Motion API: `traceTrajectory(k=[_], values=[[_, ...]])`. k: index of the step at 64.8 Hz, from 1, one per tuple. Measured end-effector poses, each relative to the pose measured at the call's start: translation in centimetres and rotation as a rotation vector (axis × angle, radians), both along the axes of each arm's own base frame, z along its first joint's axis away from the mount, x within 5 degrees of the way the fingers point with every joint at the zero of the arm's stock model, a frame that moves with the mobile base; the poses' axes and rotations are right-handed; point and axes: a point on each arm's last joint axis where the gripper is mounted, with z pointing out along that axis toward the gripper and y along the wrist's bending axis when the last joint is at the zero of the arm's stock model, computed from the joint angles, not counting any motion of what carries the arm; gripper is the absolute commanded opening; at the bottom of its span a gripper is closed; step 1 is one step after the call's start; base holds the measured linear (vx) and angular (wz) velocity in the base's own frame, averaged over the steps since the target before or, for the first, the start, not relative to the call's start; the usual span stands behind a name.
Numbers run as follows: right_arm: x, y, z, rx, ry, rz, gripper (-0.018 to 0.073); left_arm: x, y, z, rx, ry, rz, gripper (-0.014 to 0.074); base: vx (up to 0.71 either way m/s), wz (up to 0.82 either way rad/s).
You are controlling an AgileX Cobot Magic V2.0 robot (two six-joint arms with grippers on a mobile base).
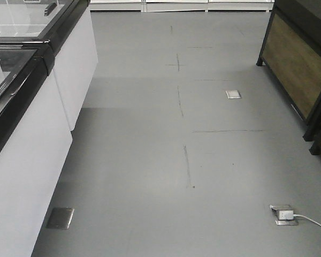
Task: Left arm holds basket, right arm returns cookies
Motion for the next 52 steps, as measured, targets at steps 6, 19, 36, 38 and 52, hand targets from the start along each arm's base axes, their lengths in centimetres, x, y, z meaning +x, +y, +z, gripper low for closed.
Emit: traceTrajectory(k=[6, 19, 36, 38, 52], values=[[0.0, 0.0, 0.0, 0.000, 0.000, 0.000, -0.0008, 0.0, 0.0, 0.0, 0.000, 0.000, 0.000, -0.0006, 0.00, 0.00], [0.0, 0.0, 0.0, 0.000, 0.000, 0.000, -0.0008, 0.0, 0.0, 0.0, 0.000, 0.000, 0.000, -0.0006, 0.00, 0.00], [0.0, 0.0, 0.0, 0.000, 0.000, 0.000, -0.0008, 0.0, 0.0, 0.5, -0.002, -0.059, -0.003, -0.0006, 0.00, 0.00], [0.0, 0.0, 0.0, 0.000, 0.000, 0.000, -0.0008, 0.0, 0.0, 0.6, -0.003, -0.071, -0.003, -0.0006, 0.00, 0.00], [0.0, 0.0, 0.0, 0.000, 0.000, 0.000, -0.0008, -0.1, -0.1, 1.4, -0.007, -0.147, -0.006, -0.0006, 0.00, 0.00]])
